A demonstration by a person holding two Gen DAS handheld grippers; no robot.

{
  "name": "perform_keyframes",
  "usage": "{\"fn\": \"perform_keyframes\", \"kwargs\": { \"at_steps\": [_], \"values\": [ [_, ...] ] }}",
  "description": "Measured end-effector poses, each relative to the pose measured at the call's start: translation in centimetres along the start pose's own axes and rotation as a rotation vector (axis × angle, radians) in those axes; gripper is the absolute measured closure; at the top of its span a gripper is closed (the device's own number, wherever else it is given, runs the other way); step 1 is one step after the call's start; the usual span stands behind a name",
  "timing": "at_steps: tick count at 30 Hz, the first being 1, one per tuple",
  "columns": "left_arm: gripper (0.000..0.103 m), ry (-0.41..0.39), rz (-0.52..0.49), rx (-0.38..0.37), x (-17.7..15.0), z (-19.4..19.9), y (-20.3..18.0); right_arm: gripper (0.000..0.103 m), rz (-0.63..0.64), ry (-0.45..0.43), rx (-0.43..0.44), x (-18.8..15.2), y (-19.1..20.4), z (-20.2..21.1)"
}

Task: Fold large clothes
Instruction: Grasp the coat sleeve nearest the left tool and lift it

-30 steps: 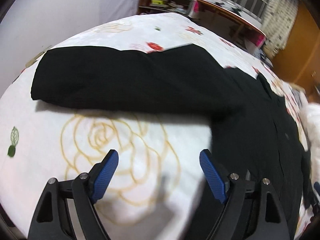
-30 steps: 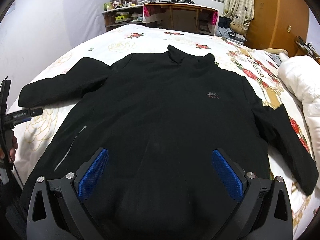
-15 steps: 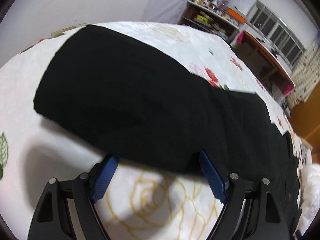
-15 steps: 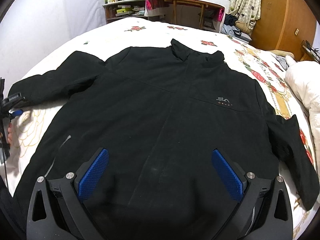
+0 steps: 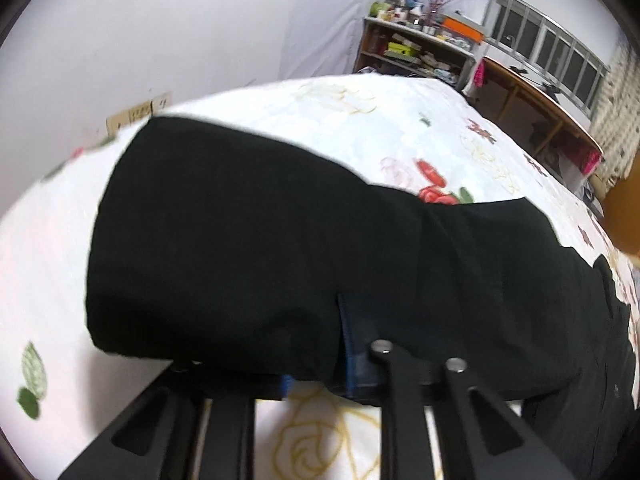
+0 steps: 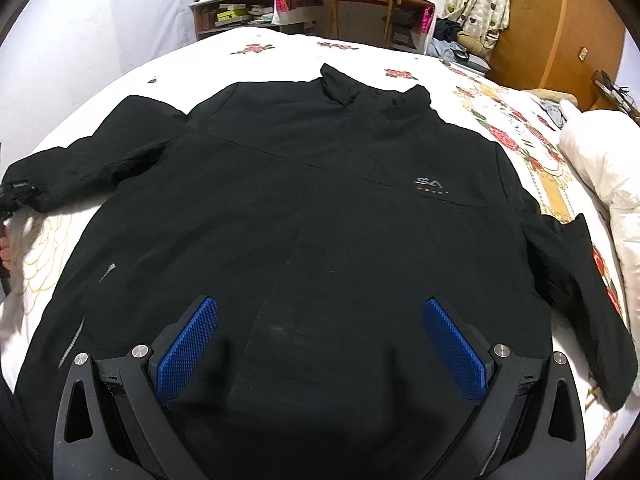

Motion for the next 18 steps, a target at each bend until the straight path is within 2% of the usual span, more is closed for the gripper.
{"fn": "perform_keyframes", "kwargs": {
  "at_steps": [3,8,13,18],
  "values": [
    [0.089,-0.026,-0.050,-0.024,0.6,2.0,-1.5,0.001,-0.010,-0.002,-0.026,-0.1,-0.6,0.2],
    [0.090,-0.084,-0.137,-0.092,1.7,6.4,-5.5,0.001,-0.034,0.005,-0.013,-0.4,-1.8,0.6],
    [0.090,-0.131,-0.250,-0.200,2.1,11.2,-11.7,0.001,-0.078,0.016,0.007,-0.8,-3.6,1.5],
    [0.090,-0.145,-0.356,-0.323,1.4,14.6,-19.0,0.002,-0.125,-0.001,0.013,-1.1,-6.5,2.8]
  ]
}}
Point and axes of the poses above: each gripper's, at about its wrist camera, not at the fingertips, and z roughly against the way its jaws point, y to its left, x to its top, the point moved 5 cm from there along -z, roughly the way its jaws point, and after that the axes turned 7 degrees about y, right-handed, at the moved point
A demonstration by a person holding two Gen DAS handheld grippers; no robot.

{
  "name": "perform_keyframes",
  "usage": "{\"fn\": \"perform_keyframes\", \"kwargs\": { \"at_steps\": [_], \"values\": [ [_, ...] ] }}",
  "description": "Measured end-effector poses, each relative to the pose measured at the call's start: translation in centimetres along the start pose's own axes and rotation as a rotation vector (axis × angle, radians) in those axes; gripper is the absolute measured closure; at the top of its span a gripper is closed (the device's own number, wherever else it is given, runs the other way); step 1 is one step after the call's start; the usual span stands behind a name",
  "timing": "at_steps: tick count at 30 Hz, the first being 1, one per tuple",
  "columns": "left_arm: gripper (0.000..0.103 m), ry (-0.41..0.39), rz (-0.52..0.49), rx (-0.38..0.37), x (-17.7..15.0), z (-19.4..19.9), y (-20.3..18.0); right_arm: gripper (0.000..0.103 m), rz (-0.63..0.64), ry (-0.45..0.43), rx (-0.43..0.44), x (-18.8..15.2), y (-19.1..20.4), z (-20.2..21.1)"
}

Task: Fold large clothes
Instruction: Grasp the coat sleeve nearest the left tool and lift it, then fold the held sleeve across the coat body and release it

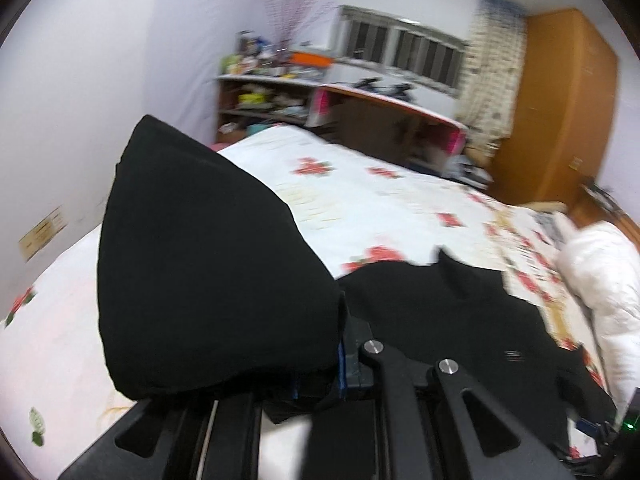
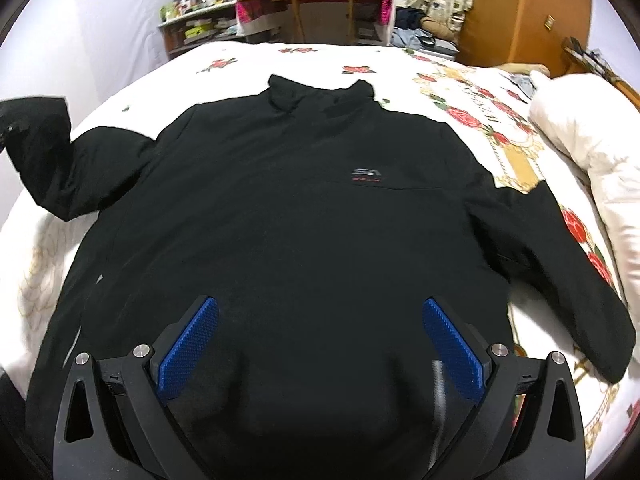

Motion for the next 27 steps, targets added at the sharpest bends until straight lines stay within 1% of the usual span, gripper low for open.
{"fn": "perform_keyframes", "kwargs": {
  "at_steps": [5,9,12,16,19,20,22,24,25,26,27],
  "values": [
    [0.090,0.004,-0.104,-0.115,0.3,0.3,-8.0,0.002,-0.063,-0.008,0.002,-0.9,-3.4,1.2],
    [0.090,0.043,-0.184,-0.200,-0.6,-0.8,-14.1,0.002,-0.111,-0.006,-0.007,-1.8,-5.9,1.7],
    [0.090,0.087,-0.222,-0.245,-2.2,-2.0,-17.6,0.002,-0.153,0.003,0.000,-2.6,-7.6,1.8],
    [0.090,0.161,-0.270,-0.283,-5.0,-4.5,-21.4,0.002,-0.184,0.006,0.001,-3.3,-9.2,1.7],
    [0.089,0.218,-0.307,-0.279,-7.5,-7.0,-23.2,0.002,-0.198,0.008,0.002,-3.6,-10.3,1.3],
    [0.087,0.239,-0.306,-0.282,-8.2,-7.9,-23.8,0.002,-0.205,0.010,0.003,-3.6,-10.6,1.1],
    [0.077,0.294,-0.284,-0.320,-9.5,-9.5,-24.0,0.002,-0.215,0.013,0.005,-3.6,-11.0,0.7],
    [0.057,0.350,-0.258,-0.372,-10.4,-10.6,-24.2,0.002,-0.220,0.019,0.008,-3.6,-11.3,0.3],
    [0.052,0.364,-0.255,-0.388,-10.9,-10.8,-24.0,0.002,-0.223,0.022,0.011,-3.5,-11.5,0.1],
    [0.044,0.373,-0.257,-0.398,-11.2,-10.9,-24.1,0.002,-0.224,0.023,0.013,-3.5,-11.5,0.0],
    [0.042,0.379,-0.264,-0.410,-11.5,-10.8,-24.3,0.002,-0.225,0.021,0.015,-3.4,-11.5,0.0]
  ]
}}
Point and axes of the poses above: each gripper's, at about its wrist camera, not at the fingertips, and z roughly against the way its jaws point, y to its left, x to its top, the point moved 5 cm from there along -z, roughly the way its jaws point, and after that the axes turned 7 degrees about y, right-handed, at the moved point
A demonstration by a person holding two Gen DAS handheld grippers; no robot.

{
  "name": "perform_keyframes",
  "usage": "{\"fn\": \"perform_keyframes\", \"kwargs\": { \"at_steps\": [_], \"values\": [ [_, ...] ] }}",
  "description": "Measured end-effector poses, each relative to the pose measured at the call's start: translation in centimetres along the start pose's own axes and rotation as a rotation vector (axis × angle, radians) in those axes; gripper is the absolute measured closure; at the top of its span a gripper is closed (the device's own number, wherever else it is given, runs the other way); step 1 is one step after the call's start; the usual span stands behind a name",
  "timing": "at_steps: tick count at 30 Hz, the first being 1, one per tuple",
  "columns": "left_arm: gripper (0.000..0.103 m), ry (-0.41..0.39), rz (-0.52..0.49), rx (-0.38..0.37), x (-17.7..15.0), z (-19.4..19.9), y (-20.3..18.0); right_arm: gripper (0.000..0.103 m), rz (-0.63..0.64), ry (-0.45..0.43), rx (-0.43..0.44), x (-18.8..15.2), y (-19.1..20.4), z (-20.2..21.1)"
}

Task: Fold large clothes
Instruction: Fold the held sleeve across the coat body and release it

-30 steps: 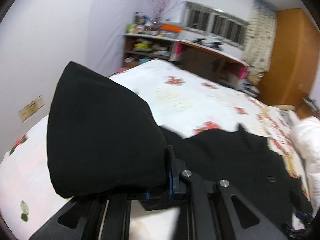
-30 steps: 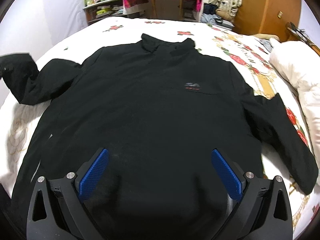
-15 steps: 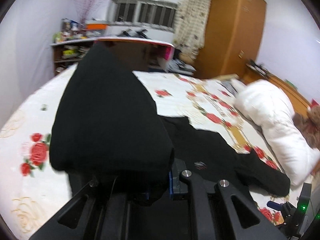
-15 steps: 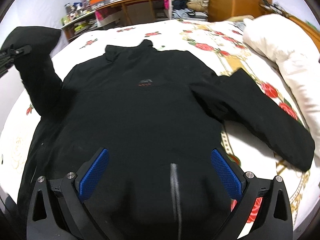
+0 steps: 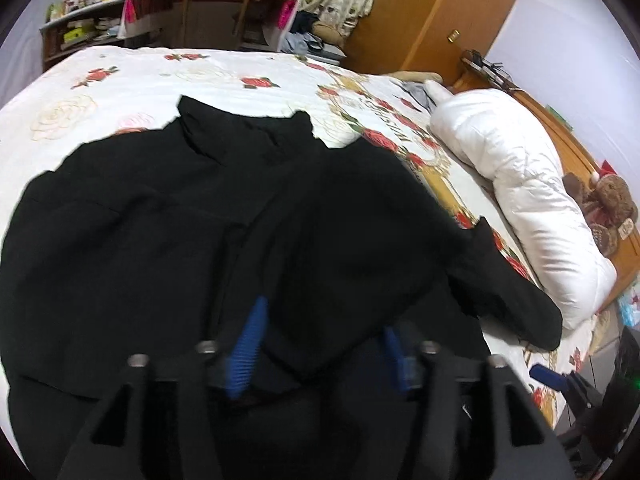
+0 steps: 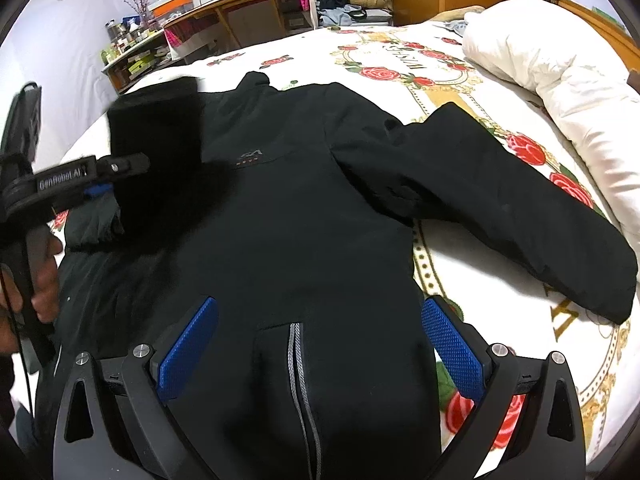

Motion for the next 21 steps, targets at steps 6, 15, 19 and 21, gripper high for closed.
{"fn": "perform_keyframes", "kwargs": {
  "at_steps": [6,15,19,21],
  "values": [
    [0.035,-0.013,-0.007,-0.051,-0.8,2.3,-0.5,0.002,0.002,-0.026,0.021,1.0,0.7,0.4],
    [0.028,-0.104,-0.003,-0.010,-0.3,6.8,3.0,0.002,0.007,-0.074,0.053,4.1,3.3,0.6],
    [0.029,-0.111,0.069,0.125,-0.2,7.5,9.5,0.002,-0.005,-0.044,0.104,5.6,4.4,-1.6],
    [0.029,-0.115,0.111,0.191,-0.6,7.8,12.8,0.002,-0.003,-0.014,0.121,6.3,5.2,-3.4]
  ]
}}
Point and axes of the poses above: each gripper's, at about its wrist camera, not at the fingertips, and z roughly against the way its jaws point, y to its left, x to its top, the point moved 5 cm from there along -z, roughly the way its jaws point, and after that the axes turned 7 degrees about y, right-handed, at the moved point
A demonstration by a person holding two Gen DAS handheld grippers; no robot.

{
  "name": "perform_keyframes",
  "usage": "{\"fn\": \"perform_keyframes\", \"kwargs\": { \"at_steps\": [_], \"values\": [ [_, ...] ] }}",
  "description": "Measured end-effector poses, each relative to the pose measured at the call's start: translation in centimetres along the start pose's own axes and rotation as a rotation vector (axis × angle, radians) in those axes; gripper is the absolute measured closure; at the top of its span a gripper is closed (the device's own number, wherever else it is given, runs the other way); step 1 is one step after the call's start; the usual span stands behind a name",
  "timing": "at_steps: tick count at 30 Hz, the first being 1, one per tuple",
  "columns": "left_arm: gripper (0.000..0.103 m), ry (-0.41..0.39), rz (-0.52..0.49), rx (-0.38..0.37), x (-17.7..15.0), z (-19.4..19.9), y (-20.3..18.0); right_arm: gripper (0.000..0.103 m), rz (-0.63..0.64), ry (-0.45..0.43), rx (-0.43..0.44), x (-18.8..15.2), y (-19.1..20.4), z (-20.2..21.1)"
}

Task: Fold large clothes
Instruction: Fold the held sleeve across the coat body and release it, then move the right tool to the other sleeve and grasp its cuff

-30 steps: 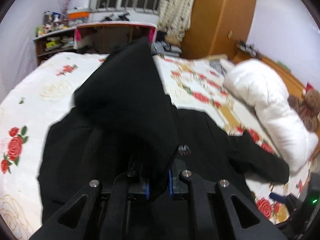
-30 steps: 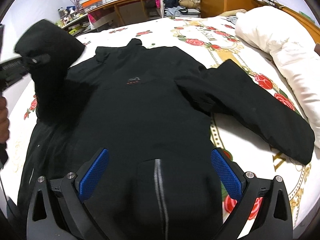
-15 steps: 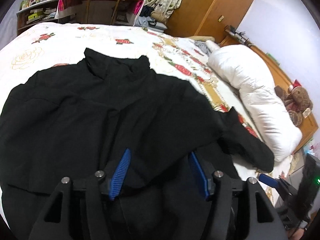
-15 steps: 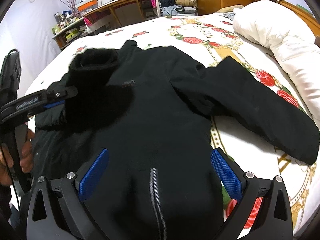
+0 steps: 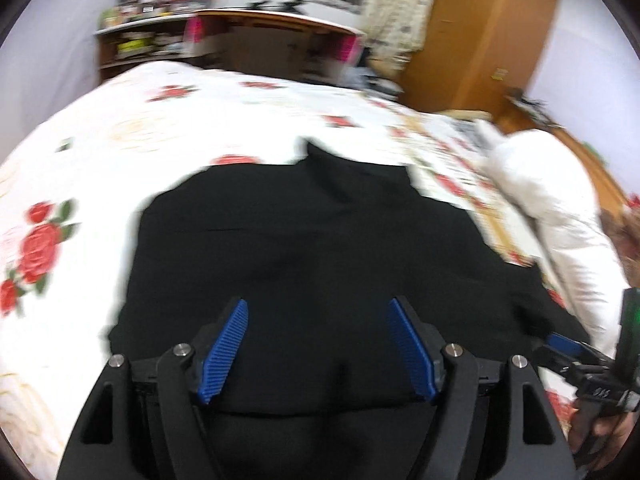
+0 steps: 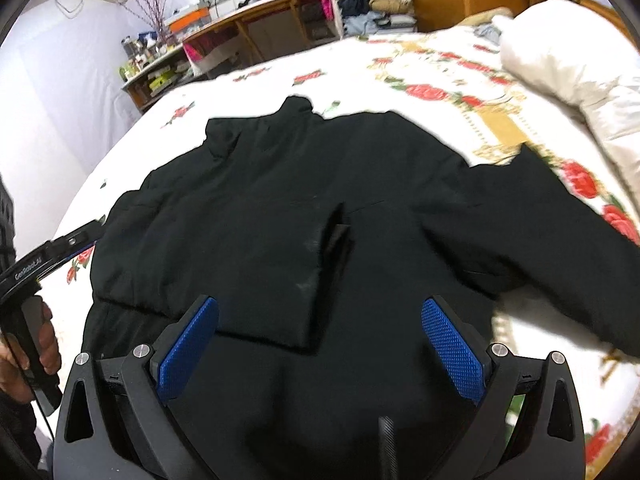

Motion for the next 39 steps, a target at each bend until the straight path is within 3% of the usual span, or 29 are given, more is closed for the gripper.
{"fn": "perform_keyframes", "kwargs": {
  "at_steps": [1,3,4,5,11,15,19,21,23,26,29,35,39],
  "values": [
    [0.029,0.001,0.021,0.028,0.0,-0.3,1.6,0.002,-0.002,0.026,0.010,0.3,0.4,-1.4],
    [0.029,0.011,0.056,0.069,-0.3,-1.0,4.1,0.022,-0.020,0.067,0.037,0.7,0.7,-3.4],
    [0.029,0.016,0.071,0.084,-0.4,-1.5,5.1,0.062,-0.039,0.099,0.043,0.8,0.7,-4.7],
    [0.029,0.023,0.084,0.097,-0.5,-2.0,6.0,0.086,-0.063,0.132,0.034,0.9,0.6,-6.0],
    [0.029,0.052,0.095,0.117,-1.7,-4.5,7.7,0.091,-0.096,0.096,-0.024,3.4,-1.5,-7.2],
    [0.029,0.057,0.089,0.140,-2.0,-5.3,7.4,0.093,-0.100,0.148,-0.089,3.4,-3.0,-8.5],
    [0.029,-0.007,0.081,0.126,-1.8,-2.6,6.8,0.093,-0.085,0.041,-0.119,3.5,-2.5,-4.8],
    [0.029,0.010,0.060,0.147,-2.2,-2.8,6.8,0.092,-0.073,-0.016,-0.097,3.4,-1.6,-3.3],
    [0.029,0.083,0.045,0.159,-3.0,-4.5,7.0,0.088,-0.042,0.012,-0.084,2.8,-0.5,-4.1],
    [0.029,0.103,0.052,0.164,-3.1,-4.2,6.8,0.087,-0.016,0.152,-0.102,1.1,0.1,-7.3],
    [0.029,0.093,0.064,0.114,-3.0,-2.5,6.0,0.087,-0.023,0.120,-0.113,0.9,0.0,-5.7],
    [0.029,0.035,-0.001,0.102,-4.6,2.0,2.9,0.087,-0.018,0.042,-0.111,-0.7,0.0,0.0],
    [0.029,0.006,-0.016,0.086,-6.3,4.9,1.1,0.081,-0.024,-0.009,-0.115,-2.4,-0.5,4.1]
  ]
}}
Point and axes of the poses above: each gripper's, at about its wrist camera, not at the fingertips, and z roughly against the way its jaws point, y to its left, x to its top, the point moved 5 cm from there along -z, roughly the way its jaws point, and after that the axes turned 7 degrees about y, right-handed, at the moved point
